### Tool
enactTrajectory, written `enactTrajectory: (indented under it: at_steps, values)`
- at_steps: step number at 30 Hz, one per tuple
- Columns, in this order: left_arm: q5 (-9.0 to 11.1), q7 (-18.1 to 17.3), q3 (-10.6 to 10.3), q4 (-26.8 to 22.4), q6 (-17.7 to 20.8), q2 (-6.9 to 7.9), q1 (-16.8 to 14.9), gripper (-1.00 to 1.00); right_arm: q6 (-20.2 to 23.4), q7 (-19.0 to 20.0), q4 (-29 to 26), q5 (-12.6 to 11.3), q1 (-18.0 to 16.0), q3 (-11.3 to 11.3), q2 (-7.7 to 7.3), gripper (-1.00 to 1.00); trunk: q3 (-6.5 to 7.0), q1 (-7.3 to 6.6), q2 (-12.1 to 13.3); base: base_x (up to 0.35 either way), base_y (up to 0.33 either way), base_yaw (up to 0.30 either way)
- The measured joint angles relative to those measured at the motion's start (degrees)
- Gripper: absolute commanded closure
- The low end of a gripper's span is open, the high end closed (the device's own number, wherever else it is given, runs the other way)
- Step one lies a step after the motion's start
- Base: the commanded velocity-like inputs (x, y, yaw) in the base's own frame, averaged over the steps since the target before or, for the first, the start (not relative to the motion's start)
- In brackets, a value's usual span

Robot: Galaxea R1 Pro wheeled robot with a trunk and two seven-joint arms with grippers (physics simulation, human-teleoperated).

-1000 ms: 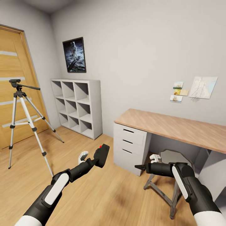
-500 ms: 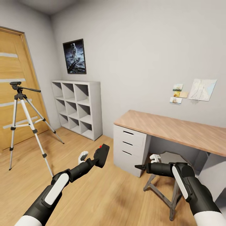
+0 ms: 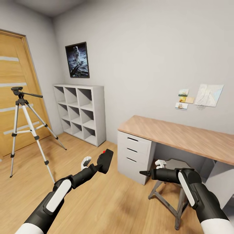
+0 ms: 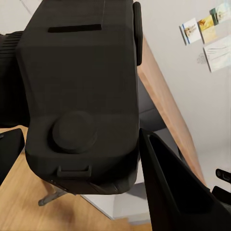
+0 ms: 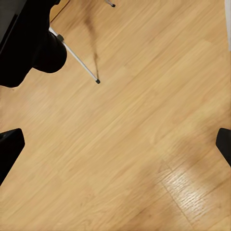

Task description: Attach the digital camera to the camera tripod in the bedroom.

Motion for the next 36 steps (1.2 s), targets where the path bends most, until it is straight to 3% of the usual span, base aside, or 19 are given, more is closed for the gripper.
enactTrajectory:
  at_steps: [36]
  values:
    - [0.0,0.0,0.0,0.0,0.0,0.00,0.0,1.00,-0.1,-0.1,0.5,0.0,0.0,0.0,0.08,-1.00,6.47,-7.91,14.4,0.000,0.000,0.000]
